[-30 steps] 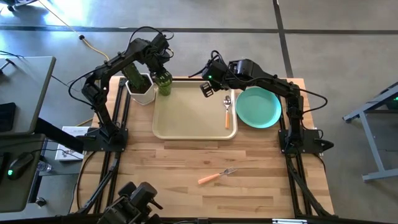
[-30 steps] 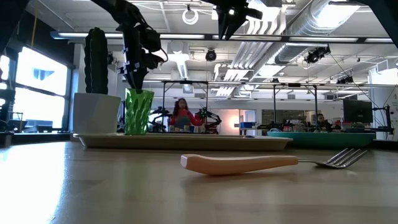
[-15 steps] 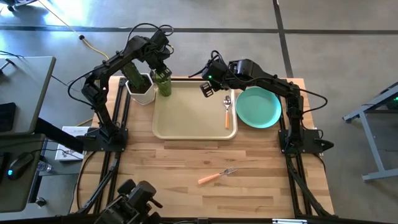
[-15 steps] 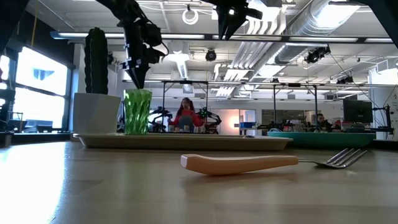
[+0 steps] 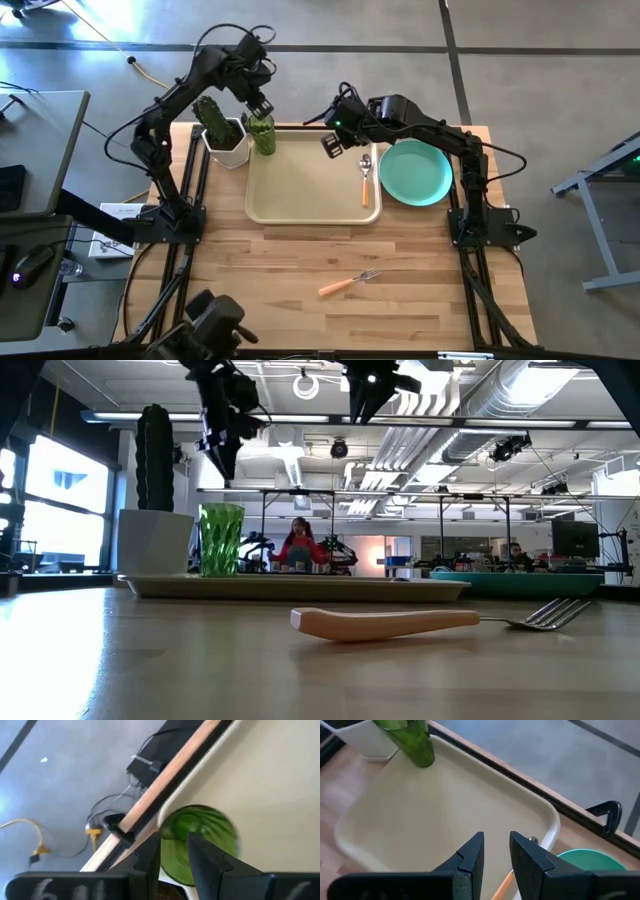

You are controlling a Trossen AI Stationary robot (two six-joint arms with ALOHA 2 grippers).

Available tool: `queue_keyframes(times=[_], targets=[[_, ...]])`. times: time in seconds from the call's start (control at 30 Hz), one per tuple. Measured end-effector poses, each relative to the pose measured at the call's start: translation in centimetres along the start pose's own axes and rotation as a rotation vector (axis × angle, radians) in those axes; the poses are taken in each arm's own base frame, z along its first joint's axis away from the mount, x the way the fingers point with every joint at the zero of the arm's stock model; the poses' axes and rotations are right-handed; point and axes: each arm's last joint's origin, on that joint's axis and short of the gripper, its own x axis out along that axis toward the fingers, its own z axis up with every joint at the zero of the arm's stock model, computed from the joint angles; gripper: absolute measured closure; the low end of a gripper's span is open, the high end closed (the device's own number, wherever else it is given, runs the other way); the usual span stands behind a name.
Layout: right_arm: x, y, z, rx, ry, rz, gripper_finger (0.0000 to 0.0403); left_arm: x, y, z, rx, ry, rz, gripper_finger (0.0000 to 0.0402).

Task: Pick and place plate/cup/fork/spoon on tray
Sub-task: Put the blue plate on the white serving tray

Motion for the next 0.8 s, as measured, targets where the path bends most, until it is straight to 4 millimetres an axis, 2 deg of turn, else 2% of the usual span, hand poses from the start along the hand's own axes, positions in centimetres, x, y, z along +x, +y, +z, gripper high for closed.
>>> queue_keyframes(times=[0.27, 0.43, 0.8], targets=[[-0.6, 0.4, -1.7, -0.005, 0.124, 0.000, 0.0318, -4.8, -1.5, -1.2, 0.012, -0.154, -0.252, 0.0316], [-0.7, 1.9, -3.4, -0.049, 0.171, 0.012, 0.0318, -7.4, -2.7, -2.5, 0.066, -0.217, -0.359, 0.0316], [2.3, 5.7, -10.4, -0.123, 0.419, -0.040, 0.0318, -11.9, -6.2, -5.2, 0.193, -0.289, -0.416, 0.0316]])
